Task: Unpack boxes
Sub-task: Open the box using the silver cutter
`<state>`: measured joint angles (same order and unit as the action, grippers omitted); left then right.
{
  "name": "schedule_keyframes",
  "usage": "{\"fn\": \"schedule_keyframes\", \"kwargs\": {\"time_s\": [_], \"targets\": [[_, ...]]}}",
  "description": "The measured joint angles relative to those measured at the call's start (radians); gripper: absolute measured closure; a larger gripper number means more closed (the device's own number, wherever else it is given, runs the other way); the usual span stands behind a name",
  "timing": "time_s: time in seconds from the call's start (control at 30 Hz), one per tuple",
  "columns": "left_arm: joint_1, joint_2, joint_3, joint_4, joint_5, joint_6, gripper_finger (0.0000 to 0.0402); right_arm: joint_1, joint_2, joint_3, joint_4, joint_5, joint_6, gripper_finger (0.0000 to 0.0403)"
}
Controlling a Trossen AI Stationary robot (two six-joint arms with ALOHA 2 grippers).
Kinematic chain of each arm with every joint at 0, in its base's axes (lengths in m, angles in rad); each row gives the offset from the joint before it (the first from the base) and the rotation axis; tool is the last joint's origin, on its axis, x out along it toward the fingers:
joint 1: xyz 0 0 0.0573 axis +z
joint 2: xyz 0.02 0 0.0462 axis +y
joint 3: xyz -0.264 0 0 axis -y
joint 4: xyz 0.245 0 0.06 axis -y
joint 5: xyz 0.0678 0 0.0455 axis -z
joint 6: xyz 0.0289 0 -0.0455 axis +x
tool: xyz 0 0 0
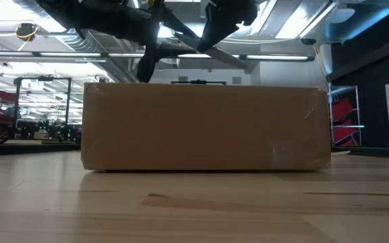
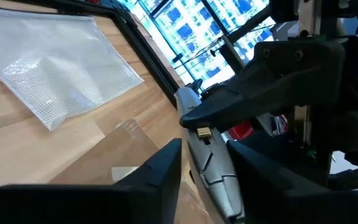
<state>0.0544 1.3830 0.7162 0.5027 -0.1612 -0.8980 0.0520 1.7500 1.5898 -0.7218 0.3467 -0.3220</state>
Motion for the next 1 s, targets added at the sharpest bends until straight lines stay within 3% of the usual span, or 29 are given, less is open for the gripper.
{"fn": "schedule_keyframes", "kwargs": {"time_s": [0.57, 0.77, 1.0], "targets": [[0.021, 0.000, 0.000, 0.003, -0.004, 0.017, 0.0280, -0.027, 0.000, 0.000, 0.042, -0.044, 0.001, 0.0285], [0.028, -0.001, 0.000, -0.012, -0.004, -0.003, 0.0340, -0.027, 0.000, 0.000, 0.045, -0.039, -0.003, 0.0286], [0.028, -0.001, 0.000, -0.016, -0.006, 0.011, 0.0342, -0.029, 0.000, 0.000, 0.047, -0.040, -0.003, 0.0288]]}}
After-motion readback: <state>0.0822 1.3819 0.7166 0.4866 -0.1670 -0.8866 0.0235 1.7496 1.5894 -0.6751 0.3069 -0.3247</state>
